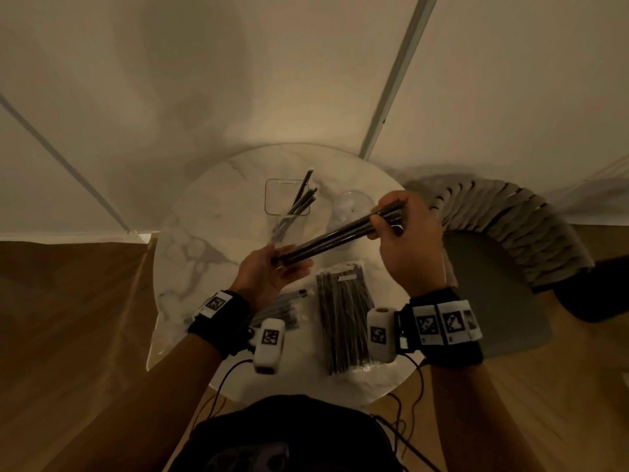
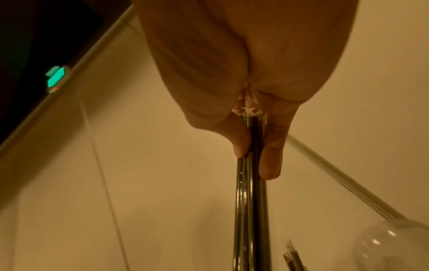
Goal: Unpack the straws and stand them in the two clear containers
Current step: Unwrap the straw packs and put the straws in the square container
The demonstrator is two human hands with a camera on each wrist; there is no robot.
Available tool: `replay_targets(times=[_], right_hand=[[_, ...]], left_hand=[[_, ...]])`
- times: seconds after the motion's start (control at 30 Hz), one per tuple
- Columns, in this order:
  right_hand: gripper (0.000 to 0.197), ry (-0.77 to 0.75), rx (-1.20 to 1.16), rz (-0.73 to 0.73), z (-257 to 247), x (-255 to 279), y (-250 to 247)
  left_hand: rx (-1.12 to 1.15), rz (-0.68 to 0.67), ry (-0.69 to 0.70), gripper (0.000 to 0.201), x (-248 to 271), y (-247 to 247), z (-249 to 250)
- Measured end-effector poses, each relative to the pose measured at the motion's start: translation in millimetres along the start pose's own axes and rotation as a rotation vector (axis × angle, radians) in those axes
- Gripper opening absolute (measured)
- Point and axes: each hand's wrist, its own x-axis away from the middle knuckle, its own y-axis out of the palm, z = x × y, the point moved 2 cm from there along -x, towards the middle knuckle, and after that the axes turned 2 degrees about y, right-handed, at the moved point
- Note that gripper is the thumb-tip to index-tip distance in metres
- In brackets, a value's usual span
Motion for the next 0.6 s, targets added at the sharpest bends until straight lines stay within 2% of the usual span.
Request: replay_targets(times=[0.07, 0.23, 0.37, 0.5, 0.6], right_hand=[[0.022, -0.076, 0.039, -0.002, -16, 10, 10], [0.029, -0.296, 0.110, 0.002, -30, 28, 39], [0.026, -0.300, 0.158, -0.022, -34, 30, 48], [0.019, -0.360, 0.204, 0.082, -33, 26, 52], [0.016, -0.283, 0.208, 0.067, -26, 22, 55]], left_hand=[[0.019, 0.009, -0.024, 0.049, 4, 4, -3], [-0.108, 0.113, -0.071, 0.040, 6, 1, -10], [-0.138, 0.126, -0.081, 0.026, 7, -9, -10], [-0.145, 0.148, -0.024, 0.028, 11, -5, -6], [-0.122, 0.194, -0.012, 0.027, 10, -10, -5]])
